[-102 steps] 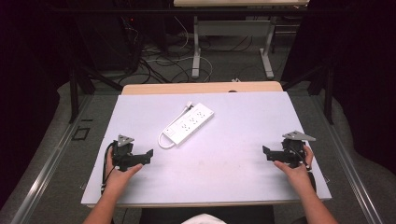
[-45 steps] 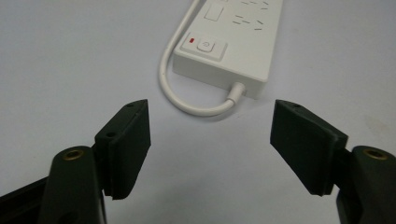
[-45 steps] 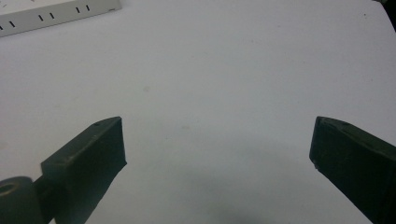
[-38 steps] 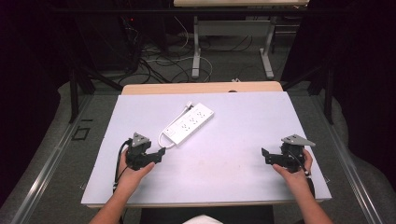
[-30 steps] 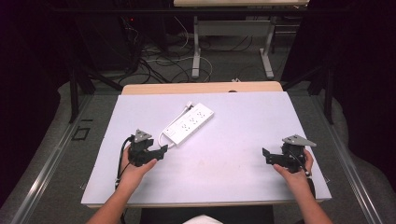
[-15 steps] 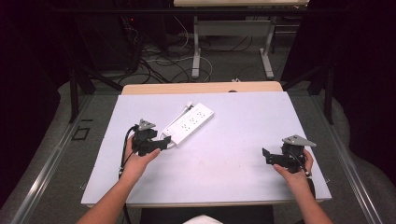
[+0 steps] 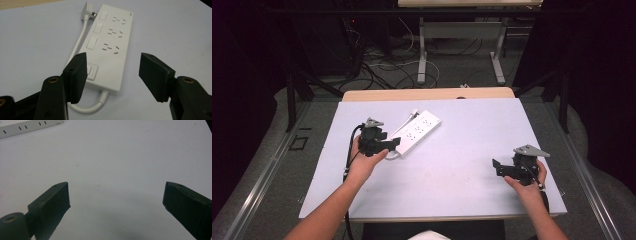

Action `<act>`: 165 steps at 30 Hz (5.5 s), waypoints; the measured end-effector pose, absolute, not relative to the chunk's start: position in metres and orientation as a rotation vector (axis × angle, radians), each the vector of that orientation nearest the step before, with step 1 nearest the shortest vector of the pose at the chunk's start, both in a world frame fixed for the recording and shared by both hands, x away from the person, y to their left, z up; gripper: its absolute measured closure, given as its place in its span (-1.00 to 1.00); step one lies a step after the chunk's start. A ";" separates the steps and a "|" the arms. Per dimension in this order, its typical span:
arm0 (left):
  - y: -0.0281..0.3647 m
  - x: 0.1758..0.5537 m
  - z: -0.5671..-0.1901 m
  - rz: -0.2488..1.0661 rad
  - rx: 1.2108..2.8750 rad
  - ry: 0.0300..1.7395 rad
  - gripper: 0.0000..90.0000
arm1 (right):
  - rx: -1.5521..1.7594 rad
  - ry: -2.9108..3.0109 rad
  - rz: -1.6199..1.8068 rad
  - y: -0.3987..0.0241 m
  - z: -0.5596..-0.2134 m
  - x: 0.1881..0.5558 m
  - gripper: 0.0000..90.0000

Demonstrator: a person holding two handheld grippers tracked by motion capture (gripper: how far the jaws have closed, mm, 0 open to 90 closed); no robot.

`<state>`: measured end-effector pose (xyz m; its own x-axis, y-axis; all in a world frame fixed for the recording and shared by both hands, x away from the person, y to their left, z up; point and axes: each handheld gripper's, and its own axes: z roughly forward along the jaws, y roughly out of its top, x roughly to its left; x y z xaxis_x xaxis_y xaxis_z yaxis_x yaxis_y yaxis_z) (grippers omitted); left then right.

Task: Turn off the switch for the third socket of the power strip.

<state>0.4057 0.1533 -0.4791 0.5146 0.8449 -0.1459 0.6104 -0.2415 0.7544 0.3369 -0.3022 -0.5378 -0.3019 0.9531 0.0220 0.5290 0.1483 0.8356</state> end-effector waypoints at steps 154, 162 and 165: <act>0.044 0.579 -0.521 0.289 2.063 1.421 1.00 | 1.470 1.962 1.092 -0.302 -0.547 0.341 -0.75; 0.043 0.579 -0.522 0.309 2.064 1.402 1.00 | 1.471 1.962 1.092 -0.302 -0.547 0.341 -0.74; 0.043 0.579 -0.521 0.302 2.061 1.409 1.00 | 1.467 1.964 1.090 -0.302 -0.547 0.341 -0.74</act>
